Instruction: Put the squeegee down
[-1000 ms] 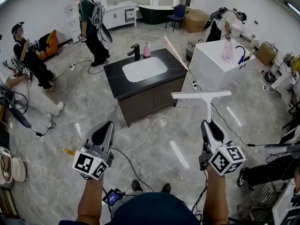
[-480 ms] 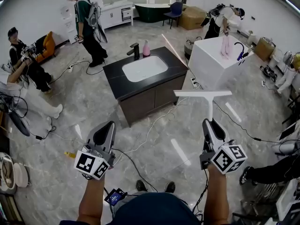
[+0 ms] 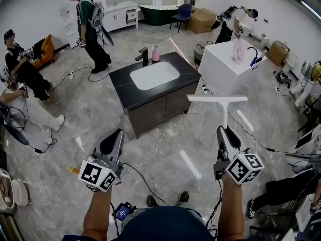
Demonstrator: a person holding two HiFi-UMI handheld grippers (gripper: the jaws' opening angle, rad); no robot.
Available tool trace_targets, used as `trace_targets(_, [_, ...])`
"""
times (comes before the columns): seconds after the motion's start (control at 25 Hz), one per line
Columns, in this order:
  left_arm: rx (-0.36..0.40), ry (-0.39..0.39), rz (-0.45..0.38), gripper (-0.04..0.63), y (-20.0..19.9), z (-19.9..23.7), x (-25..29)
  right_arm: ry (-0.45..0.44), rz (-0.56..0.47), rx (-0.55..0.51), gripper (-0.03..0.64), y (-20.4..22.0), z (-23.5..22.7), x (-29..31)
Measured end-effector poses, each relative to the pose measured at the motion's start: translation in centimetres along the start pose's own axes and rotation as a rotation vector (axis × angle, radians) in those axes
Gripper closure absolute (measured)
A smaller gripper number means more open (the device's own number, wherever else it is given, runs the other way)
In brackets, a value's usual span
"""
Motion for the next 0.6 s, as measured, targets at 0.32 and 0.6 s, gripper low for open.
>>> trace_targets(0.32, [0.002, -0.013, 0.013, 0.592, 0.8, 0.3, 1.6, -0.015, -0.007, -0.002, 0.514, -0.7, -1.8, 2.0])
trace_targets(0.6, [0.019, -0.058, 0.018, 0.592, 1.5, -1.5, 5.6, -0.061, -0.002, 0.021, 0.514, -1.7, -6.5, 4.3])
Point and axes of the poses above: the fingertips, and each gripper's own axes: x forward along the fingers, z to its left, y out of its underside, the point moved 3 cm from there along -x, backward along the fingers, and after that the axes turned 3 degrees about -z, right-handed, at the moved point
